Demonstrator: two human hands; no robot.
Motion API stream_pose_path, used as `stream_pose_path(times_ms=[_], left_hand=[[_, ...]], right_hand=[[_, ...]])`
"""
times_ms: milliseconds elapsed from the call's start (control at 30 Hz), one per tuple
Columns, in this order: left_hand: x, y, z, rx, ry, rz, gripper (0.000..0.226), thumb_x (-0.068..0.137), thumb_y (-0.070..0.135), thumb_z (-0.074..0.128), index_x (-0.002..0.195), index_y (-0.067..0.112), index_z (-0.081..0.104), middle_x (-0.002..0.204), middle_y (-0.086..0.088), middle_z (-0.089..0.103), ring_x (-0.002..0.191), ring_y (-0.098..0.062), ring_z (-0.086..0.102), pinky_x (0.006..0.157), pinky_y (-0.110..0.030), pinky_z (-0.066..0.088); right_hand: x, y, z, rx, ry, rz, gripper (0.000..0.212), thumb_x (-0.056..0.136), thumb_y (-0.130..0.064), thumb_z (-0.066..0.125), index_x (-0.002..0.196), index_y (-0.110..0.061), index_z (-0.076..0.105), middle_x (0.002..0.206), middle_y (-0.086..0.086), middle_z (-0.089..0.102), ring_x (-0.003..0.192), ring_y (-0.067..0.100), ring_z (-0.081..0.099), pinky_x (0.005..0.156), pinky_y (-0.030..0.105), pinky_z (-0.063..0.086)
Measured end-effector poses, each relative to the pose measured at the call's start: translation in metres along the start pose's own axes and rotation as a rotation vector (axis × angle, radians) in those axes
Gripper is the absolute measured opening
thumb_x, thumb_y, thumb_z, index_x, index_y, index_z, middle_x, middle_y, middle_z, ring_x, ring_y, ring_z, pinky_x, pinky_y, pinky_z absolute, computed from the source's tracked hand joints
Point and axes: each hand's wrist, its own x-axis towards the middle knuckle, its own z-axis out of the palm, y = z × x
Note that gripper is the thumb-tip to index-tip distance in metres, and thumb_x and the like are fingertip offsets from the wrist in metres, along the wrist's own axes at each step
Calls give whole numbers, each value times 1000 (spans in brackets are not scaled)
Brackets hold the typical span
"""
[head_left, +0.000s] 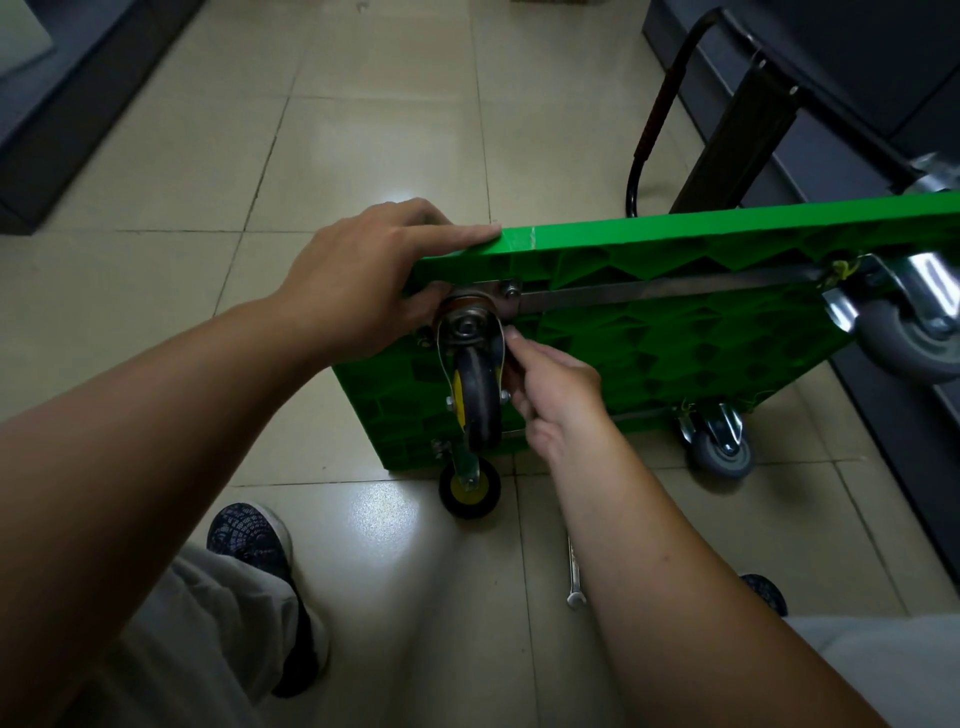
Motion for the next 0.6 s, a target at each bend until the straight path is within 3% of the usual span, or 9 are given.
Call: stream_pose_path(times_ms=[167,400,600], left_hand=[[0,0,0,11,-2,-2,64,95,25,64,148,52,39,132,4,57,114,-22,54,73,-34,39],[0,0,-1,5,-10,2,64,95,26,63,149,51,39,131,4,57,113,-21,53,73,-36,43],[0,0,-1,2,-9,1,65,95,26,64,149,52,39,131,4,57,112,-20,53,73,-35,43]], right_hand=[[6,4,1,53,-106,66,30,85,-28,80,109,-12,74,98,5,79,99,21,74,108,49,48],[3,2,-3,64,-24,-8,13,82,-20,83,89,-15,74,93,5,79,95,23,73,106,49,50],[1,3,-2,30,-36,-40,25,74,-23,90,91,-12,76,93,5,79,99,25,73,107,52,48]])
